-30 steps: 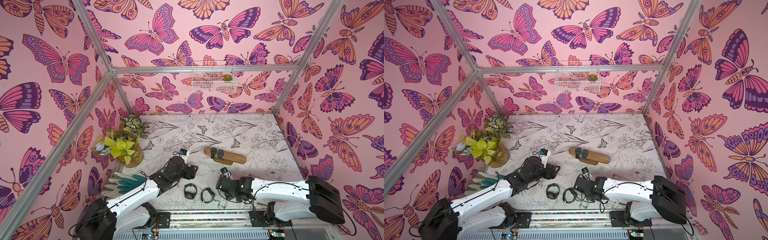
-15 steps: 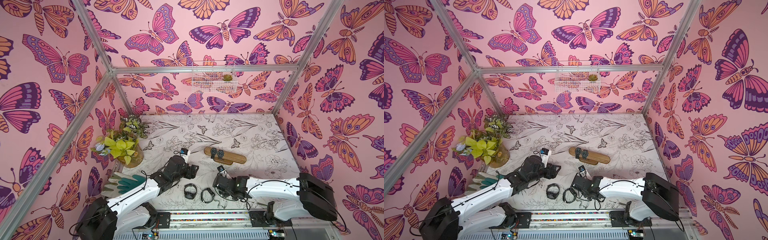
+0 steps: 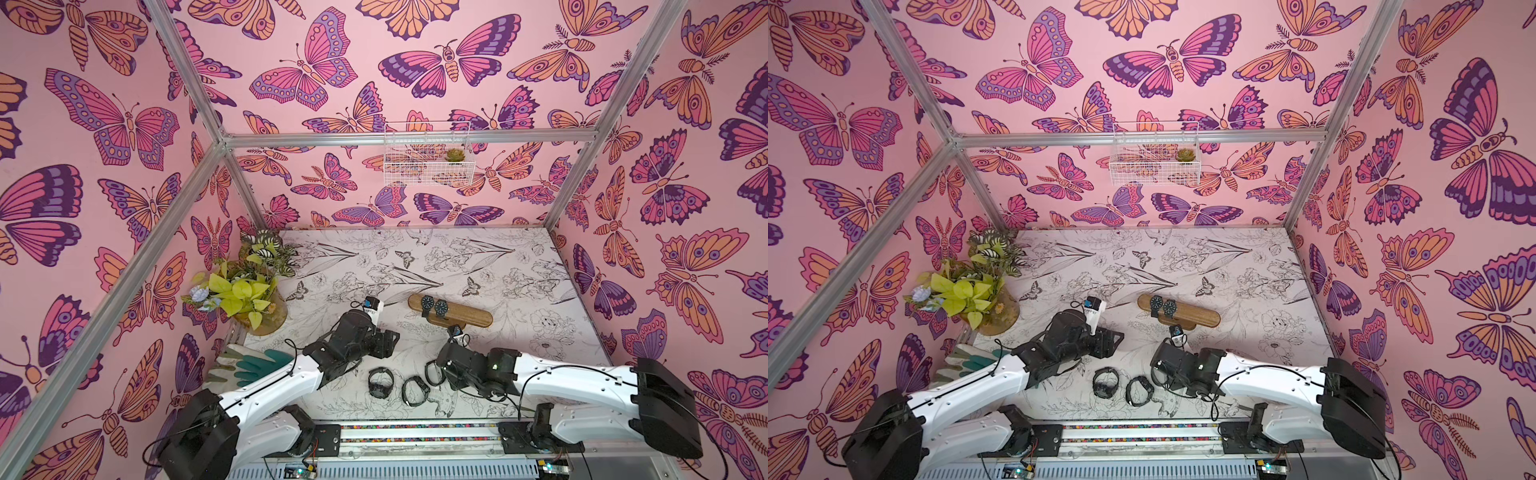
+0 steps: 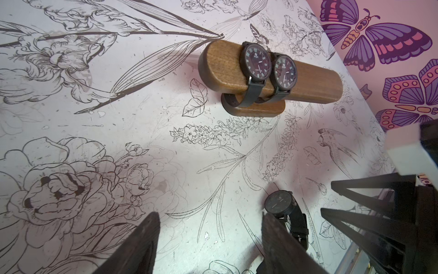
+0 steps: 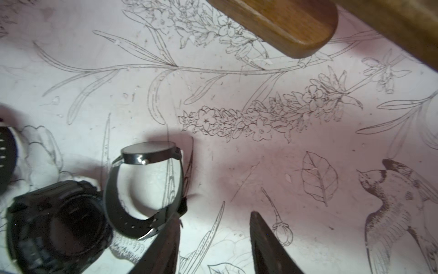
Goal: Place watch on stand
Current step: Pick up the watch at the center of the board.
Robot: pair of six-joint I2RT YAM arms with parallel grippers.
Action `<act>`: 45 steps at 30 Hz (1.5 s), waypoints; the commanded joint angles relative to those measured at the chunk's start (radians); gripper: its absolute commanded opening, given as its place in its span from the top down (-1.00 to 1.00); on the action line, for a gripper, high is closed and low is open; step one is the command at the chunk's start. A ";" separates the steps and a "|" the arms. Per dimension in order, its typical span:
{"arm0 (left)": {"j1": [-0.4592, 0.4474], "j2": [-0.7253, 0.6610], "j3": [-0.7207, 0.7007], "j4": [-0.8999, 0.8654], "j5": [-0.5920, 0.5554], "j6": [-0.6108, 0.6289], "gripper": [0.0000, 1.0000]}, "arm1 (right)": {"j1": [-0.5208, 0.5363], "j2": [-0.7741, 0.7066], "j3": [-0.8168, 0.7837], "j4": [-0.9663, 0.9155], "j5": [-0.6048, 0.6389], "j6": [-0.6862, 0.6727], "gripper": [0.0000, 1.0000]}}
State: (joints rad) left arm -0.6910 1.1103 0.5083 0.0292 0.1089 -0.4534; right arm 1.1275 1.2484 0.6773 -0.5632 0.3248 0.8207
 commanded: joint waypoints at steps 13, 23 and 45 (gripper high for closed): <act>0.006 -0.038 -0.009 0.005 0.003 0.015 -0.40 | -0.007 0.281 0.127 0.050 -0.055 0.037 0.44; 0.006 -0.025 0.009 0.014 0.061 0.016 -0.37 | -0.006 0.104 0.085 0.092 0.097 -0.139 1.00; -0.181 -0.029 0.143 0.077 0.278 0.139 -0.40 | -0.010 -0.349 -0.126 0.467 0.147 -0.690 1.00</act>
State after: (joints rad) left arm -0.8623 1.0794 0.6243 0.0891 0.3428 -0.3485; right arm 1.1206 0.9085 0.5442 -0.1520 0.4847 0.2100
